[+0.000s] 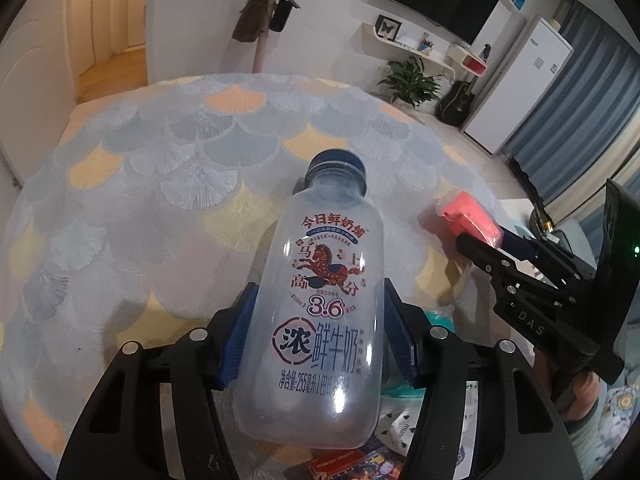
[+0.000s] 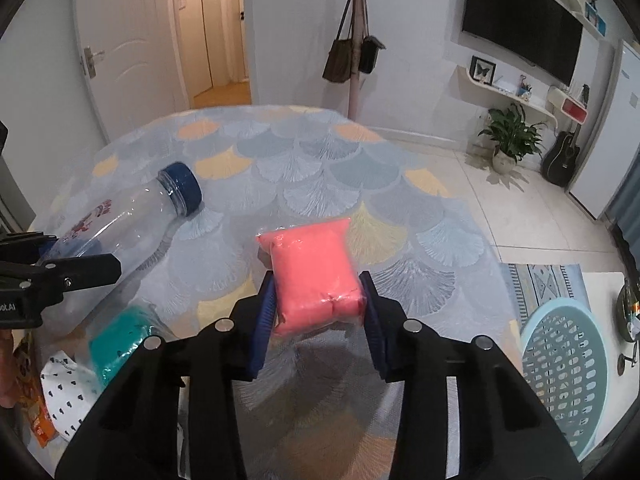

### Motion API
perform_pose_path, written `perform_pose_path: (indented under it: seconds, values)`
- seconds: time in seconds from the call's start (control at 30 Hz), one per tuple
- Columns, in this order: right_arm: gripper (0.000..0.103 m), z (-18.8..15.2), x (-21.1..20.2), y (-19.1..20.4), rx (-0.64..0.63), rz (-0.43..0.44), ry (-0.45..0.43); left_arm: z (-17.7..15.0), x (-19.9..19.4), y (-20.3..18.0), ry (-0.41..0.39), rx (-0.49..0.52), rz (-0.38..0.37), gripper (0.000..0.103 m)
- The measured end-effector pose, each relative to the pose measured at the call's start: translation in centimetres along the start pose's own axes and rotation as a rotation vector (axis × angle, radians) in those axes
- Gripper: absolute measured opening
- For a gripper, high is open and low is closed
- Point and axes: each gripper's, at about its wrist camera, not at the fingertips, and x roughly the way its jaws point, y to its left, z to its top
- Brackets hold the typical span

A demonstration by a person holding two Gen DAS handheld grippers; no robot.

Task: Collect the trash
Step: 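Grasp the clear milk bottle with the left tool while the right tool grasps the pink packet, then carry the bottle and pink packet over the blue basket and open both tools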

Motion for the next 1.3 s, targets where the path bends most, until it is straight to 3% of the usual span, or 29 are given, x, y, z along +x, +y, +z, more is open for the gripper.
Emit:
perform_pose_path:
  seconds: [0.13,0.43,0.8,0.93,1.0,1.13,1.3]
  values:
    - [0.037,0.1,-1.1,-0.5,0.032,-0.023,-0.032,0.5,-1.3,-1.0,-0.030,0.020,0.000,0.054]
    - [0.037,0.7,-8.1,-3.8,0.104,-0.107,-0.175,1.8,-4.1,-5.3,-0.109,0.075,-0.099,0.053]
    - [0.037,-1.6,-15.1,-12.4,0.292,-0.240,-0.259,3.8,-4.3,-16.4,-0.128,0.274,-0.214,0.054]
    - [0.037,-3.5,-15.5,-16.5,0.396,-0.259,-0.231,3.8,-2.9,-20.9,-0.109,0.332,-0.242,0.054]
    - [0.037,-4.7,-15.3,-18.9,0.478,-0.237,-0.206,3.2,-1.2,-23.6,-0.055,0.382,-0.269,0.054]
    - [0.037,-7.2,-14.6,-23.0,0.594,-0.289,-0.150,1.9,2.4,-27.5,0.019,0.447,-0.272,0.054]
    - [0.037,-10.7,-13.0,-26.4,0.705,-0.308,-0.080,0.7,6.6,-30.3,0.127,0.456,-0.312,0.054]
